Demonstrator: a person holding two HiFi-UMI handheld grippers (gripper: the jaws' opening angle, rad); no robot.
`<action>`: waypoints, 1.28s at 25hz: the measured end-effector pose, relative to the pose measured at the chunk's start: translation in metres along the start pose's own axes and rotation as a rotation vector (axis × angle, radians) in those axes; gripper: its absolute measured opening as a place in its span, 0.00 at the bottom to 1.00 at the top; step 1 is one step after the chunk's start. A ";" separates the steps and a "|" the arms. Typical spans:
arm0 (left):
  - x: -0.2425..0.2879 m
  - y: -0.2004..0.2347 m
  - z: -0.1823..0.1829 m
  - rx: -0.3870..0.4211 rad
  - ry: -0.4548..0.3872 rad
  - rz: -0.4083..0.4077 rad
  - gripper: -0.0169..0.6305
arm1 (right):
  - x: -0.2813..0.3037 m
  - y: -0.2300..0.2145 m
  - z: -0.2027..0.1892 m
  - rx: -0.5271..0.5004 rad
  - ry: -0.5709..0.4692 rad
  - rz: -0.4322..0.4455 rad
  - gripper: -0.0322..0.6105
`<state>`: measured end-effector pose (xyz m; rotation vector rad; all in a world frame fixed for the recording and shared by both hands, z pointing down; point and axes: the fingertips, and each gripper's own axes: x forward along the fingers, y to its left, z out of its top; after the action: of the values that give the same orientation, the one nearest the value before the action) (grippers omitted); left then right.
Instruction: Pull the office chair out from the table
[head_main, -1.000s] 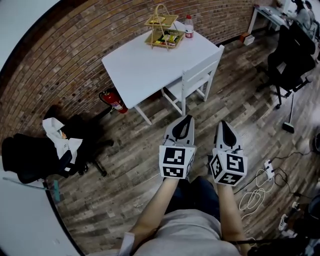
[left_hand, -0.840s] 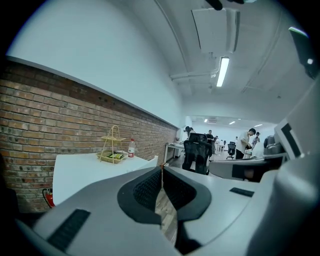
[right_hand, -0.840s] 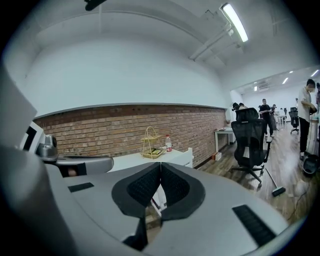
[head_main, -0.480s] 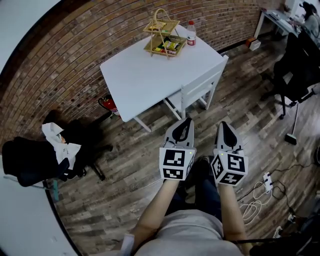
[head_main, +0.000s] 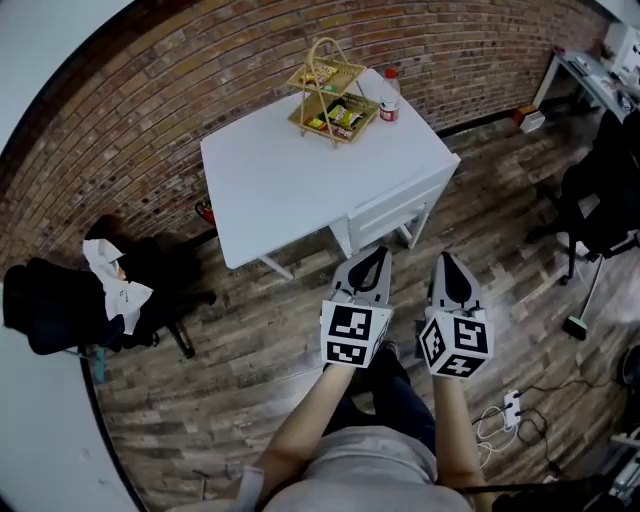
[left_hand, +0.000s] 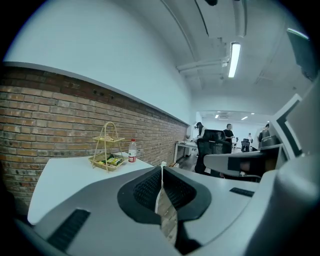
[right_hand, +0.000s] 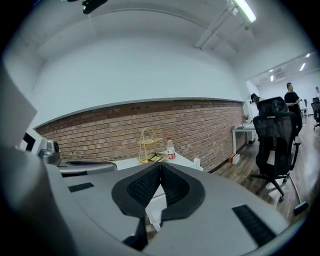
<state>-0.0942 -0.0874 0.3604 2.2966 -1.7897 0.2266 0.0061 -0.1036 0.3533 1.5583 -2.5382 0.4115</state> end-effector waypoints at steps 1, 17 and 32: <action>0.008 -0.001 0.002 0.001 0.000 0.007 0.06 | 0.005 -0.006 0.002 0.002 0.002 0.012 0.07; 0.087 0.001 0.007 0.029 0.058 0.066 0.06 | 0.061 -0.069 0.004 0.052 0.036 0.053 0.07; 0.187 0.049 -0.005 0.083 0.213 -0.026 0.06 | 0.149 -0.118 0.022 0.063 0.048 -0.031 0.07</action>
<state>-0.0952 -0.2724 0.4170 2.2516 -1.6727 0.5290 0.0432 -0.2880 0.3888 1.5870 -2.4855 0.5234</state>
